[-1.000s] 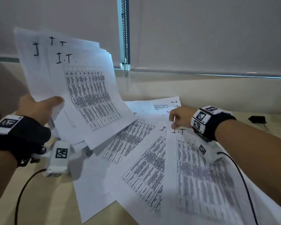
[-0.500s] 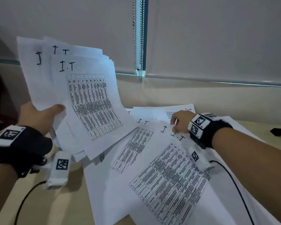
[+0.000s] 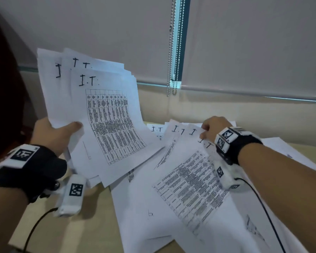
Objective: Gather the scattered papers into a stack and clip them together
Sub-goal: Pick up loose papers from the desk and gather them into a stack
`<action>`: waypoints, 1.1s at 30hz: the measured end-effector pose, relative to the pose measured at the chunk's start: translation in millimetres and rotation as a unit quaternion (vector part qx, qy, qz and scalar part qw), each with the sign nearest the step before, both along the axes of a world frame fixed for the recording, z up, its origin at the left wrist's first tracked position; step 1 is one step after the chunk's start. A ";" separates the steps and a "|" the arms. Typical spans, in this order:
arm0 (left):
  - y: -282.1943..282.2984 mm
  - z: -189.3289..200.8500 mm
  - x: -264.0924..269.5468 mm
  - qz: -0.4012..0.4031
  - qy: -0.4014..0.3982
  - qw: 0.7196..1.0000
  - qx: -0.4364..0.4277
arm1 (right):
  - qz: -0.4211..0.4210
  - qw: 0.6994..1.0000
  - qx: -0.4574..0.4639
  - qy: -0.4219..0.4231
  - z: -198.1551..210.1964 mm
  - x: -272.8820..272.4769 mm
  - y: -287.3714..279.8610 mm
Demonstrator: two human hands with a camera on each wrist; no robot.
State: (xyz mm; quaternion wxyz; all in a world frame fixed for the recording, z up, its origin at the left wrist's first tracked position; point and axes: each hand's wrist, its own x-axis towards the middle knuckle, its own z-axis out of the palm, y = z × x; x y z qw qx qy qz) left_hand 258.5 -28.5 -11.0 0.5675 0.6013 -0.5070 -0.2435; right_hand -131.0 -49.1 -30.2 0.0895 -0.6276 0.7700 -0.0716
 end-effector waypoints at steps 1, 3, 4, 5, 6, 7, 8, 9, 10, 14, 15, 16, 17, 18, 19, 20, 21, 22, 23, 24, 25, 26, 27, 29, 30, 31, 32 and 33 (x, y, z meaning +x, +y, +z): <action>1.6 4.4 0.0 0.007 -0.004 1.000 -0.005 | 0.007 0.999 -0.030 -0.009 13.6 -3.7 7.1; 4.1 12.8 5.0 0.025 -0.017 0.999 -0.013 | 0.040 0.995 -0.086 -0.023 41.8 -13.0 20.8; 5.0 17.7 6.6 0.029 -0.027 0.999 -0.012 | 0.057 0.991 -0.116 -0.025 57.6 -16.8 28.7; 7.6 23.6 6.4 0.026 -0.036 0.999 -0.018 | 0.065 0.986 -0.147 -0.038 72.1 -21.9 35.8; 9.1 29.0 5.8 0.020 -0.035 0.999 -0.026 | 0.068 0.980 -0.179 -0.051 88.4 -25.2 44.1; 12.6 36.4 2.4 0.011 -0.030 0.999 -0.038 | 0.083 0.971 -0.212 -0.065 104.7 -26.9 53.0; 15.7 43.8 -3.0 0.001 -0.026 0.999 -0.044 | 0.098 0.964 -0.236 -0.073 121.3 -26.0 62.0; 17.8 51.0 -9.8 -0.016 -0.027 0.998 -0.049 | 0.116 0.955 -0.262 -0.075 136.7 -23.6 70.2; 19.9 57.3 -18.9 -0.033 -0.030 0.998 -0.047 | 0.133 0.948 -0.282 -0.068 151.1 -18.2 78.4; 36.2 81.1 -71.9 -0.139 -0.048 0.987 -0.072 | 0.221 0.912 -0.346 0.010 191.1 11.2 102.3; 42.1 85.2 -86.6 -0.175 -0.055 0.980 -0.079 | 0.243 0.902 -0.354 0.043 197.2 17.7 105.3; 46.8 87.3 -99.8 -0.205 -0.053 0.974 -0.082 | 0.256 0.897 -0.354 0.074 203.5 23.9 108.8; 54.7 89.7 -114.0 -0.238 -0.044 0.966 -0.086 | 0.259 0.895 -0.352 0.094 209.0 27.8 110.3; 58.3 88.6 -125.2 -0.266 -0.021 0.960 -0.085 | 0.249 0.899 -0.346 0.098 214.7 30.4 112.3; 64.1 87.6 -136.2 -0.289 -0.003 0.953 -0.087 | 0.229 0.905 -0.346 0.088 219.4 30.6 114.2; 67.8 84.9 -146.3 -0.305 0.012 0.949 -0.077 | 0.202 0.911 -0.352 0.072 223.4 28.3 116.6; 72.3 82.9 -155.8 -0.312 0.027 0.947 -0.071 | 0.175 0.914 -0.362 0.060 226.1 23.6 118.3; 73.3 78.8 -161.7 -0.325 0.065 0.942 -0.048 | 0.148 0.916 -0.369 0.056 226.8 18.6 120.9; 75.8 75.3 -168.4 -0.353 0.117 0.928 -0.019 | 0.124 0.919 -0.369 0.061 226.4 12.4 123.0; 75.7 71.0 -173.6 -0.389 0.169 0.905 0.013 | 0.108 0.923 -0.363 0.074 225.0 7.2 125.4; 77.2 67.4 -177.8 -0.420 0.205 0.883 0.037 | 0.097 0.926 -0.352 0.092 222.1 3.2 127.4; 77.3 62.8 -182.4 -0.438 0.194 0.876 0.054 | 0.089 0.929 -0.344 0.107 218.4 0.5 129.2; 78.3 58.8 -187.1 -0.446 0.154 0.880 0.053 | 0.084 0.930 -0.340 0.114 213.7 -0.6 130.5; 81.1 51.7 -199.2 -0.431 0.058 0.900 0.029 | 0.086 0.932 -0.337 0.102 206.2 1.5 133.7; 80.1 48.9 -205.1 -0.405 0.045 0.913 0.023 | 0.092 0.933 -0.337 0.086 204.0 3.2 137.1; 77.8 46.7 -209.9 -0.372 0.058 0.926 0.016 | 0.100 0.931 -0.343 0.070 202.9 3.4 141.2; 76.1 45.7 -212.9 -0.344 0.085 0.935 0.014 | 0.108 0.926 -0.358 0.060 202.8 2.2 147.9; 75.9 47.1 -214.7 -0.321 0.116 0.940 0.008 | 0.109 0.915 -0.384 0.056 202.9 -1.9 155.7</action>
